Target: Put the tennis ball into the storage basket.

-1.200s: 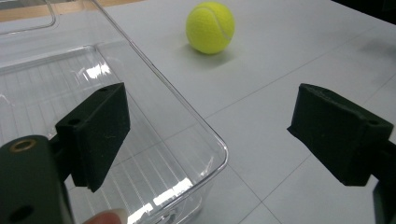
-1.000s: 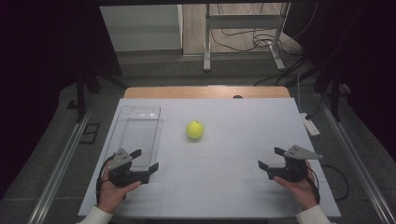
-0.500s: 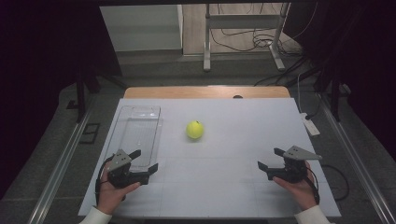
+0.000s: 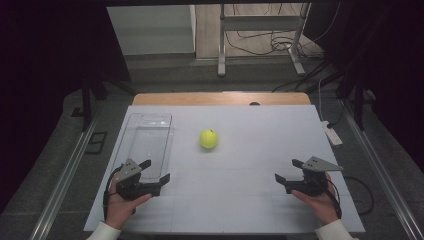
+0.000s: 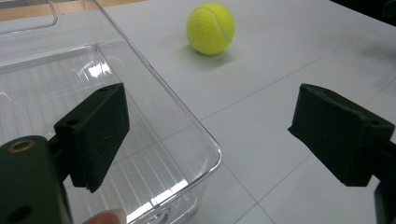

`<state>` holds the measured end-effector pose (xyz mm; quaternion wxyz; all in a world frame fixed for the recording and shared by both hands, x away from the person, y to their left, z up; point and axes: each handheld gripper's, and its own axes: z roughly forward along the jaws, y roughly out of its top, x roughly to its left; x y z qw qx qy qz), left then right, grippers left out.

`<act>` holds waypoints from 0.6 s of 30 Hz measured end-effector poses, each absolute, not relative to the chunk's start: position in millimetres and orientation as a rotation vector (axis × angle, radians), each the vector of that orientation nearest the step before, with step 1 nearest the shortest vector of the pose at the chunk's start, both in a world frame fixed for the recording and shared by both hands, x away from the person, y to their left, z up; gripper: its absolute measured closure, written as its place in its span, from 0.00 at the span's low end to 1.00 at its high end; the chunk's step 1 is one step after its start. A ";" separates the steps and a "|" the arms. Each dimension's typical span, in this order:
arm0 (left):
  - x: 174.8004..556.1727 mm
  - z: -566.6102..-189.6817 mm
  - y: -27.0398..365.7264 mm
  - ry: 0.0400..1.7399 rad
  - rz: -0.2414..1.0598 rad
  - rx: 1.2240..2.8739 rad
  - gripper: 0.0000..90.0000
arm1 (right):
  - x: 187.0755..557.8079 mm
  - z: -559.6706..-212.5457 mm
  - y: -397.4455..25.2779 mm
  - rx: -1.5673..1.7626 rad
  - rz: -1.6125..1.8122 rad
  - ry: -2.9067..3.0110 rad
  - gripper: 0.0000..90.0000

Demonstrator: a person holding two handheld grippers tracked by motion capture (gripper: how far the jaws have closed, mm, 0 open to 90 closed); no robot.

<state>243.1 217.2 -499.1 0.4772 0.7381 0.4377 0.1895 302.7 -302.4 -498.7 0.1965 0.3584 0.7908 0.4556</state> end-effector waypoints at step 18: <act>247.7 -485.9 217.8 1.062 0.448 1.828 0.13 | 301.8 -500.3 -302.8 1.009 1.275 2.226 0.14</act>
